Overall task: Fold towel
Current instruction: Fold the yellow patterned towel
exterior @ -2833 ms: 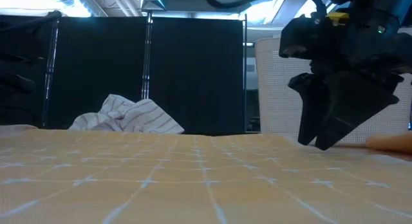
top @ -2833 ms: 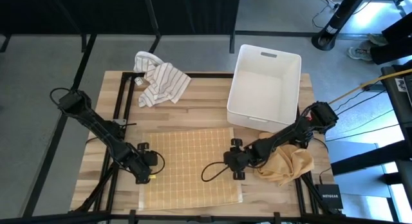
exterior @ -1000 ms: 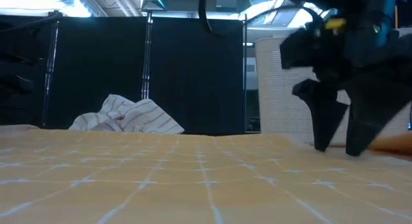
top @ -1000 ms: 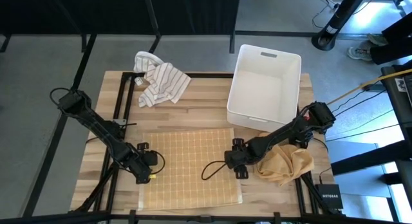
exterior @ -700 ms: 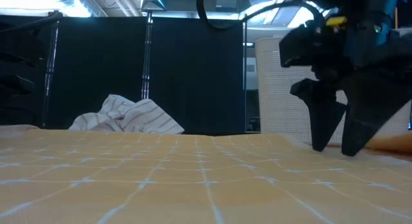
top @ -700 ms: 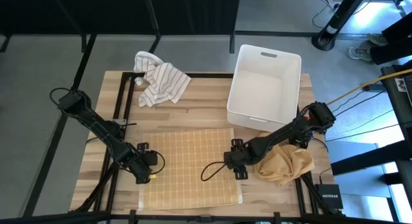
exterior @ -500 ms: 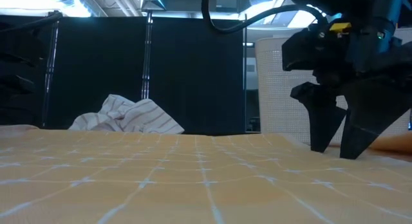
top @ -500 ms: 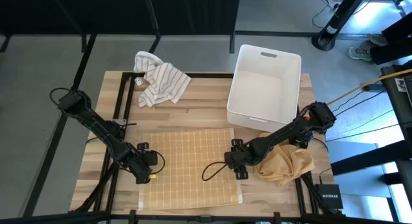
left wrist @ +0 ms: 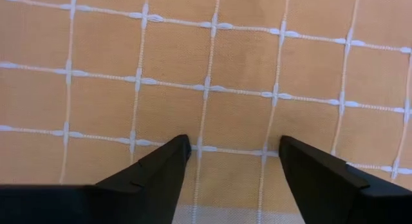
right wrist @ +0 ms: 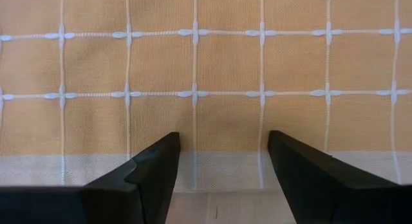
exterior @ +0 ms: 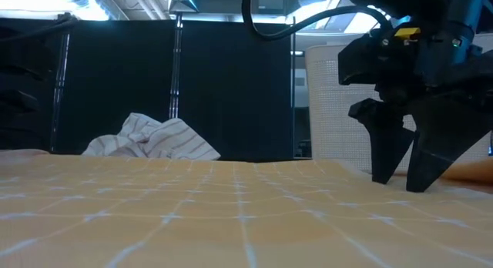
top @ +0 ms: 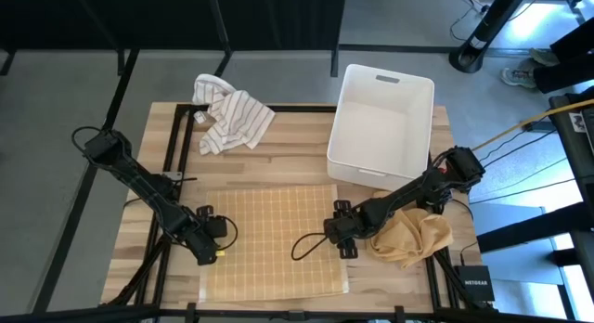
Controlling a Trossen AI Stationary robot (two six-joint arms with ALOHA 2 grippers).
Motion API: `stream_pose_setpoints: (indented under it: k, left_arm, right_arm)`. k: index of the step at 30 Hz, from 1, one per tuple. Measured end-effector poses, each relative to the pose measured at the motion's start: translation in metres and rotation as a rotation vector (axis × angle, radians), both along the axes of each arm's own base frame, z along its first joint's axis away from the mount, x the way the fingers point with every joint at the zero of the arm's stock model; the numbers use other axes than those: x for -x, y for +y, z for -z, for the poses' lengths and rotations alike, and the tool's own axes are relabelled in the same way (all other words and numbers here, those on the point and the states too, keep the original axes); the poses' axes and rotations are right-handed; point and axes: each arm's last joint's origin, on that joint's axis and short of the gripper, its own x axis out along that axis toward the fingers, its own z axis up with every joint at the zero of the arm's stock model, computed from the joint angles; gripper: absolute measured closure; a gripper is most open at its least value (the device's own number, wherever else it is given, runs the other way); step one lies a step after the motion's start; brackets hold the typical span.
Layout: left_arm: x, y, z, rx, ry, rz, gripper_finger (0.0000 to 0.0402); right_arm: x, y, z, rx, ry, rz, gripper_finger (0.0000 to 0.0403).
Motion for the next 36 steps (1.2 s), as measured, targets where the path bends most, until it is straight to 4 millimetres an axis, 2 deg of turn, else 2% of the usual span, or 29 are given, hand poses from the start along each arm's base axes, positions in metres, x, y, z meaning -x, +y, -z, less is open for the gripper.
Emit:
stream_pose_setpoints:
  k: [7, 13, 17, 31, 36]
  left_arm:
    - [-0.001, -0.002, -0.004, -0.024, 0.018, 0.101, 0.0142]
    - [-0.007, -0.006, -0.020, -0.051, 0.031, 0.103, 0.0142]
    - [-0.008, -0.006, -0.022, -0.077, 0.006, 0.106, 0.0142]
    - [0.002, 0.003, 0.004, -0.039, -0.012, 0.089, 0.0142]
    - [0.004, 0.005, 0.007, -0.046, 0.003, 0.069, 0.0153]
  right_arm:
    - [0.000, 0.000, 0.000, 0.006, -0.002, 0.004, 0.0159]
    - [0.000, 0.000, 0.001, 0.007, -0.001, 0.004, 0.0159]
    - [0.000, 0.000, 0.001, 0.007, 0.000, 0.004, 0.0159]
    - [0.000, 0.000, 0.001, 0.009, 0.001, 0.001, 0.0159]
    - [0.000, -0.001, 0.001, 0.012, 0.002, -0.006, 0.0159]
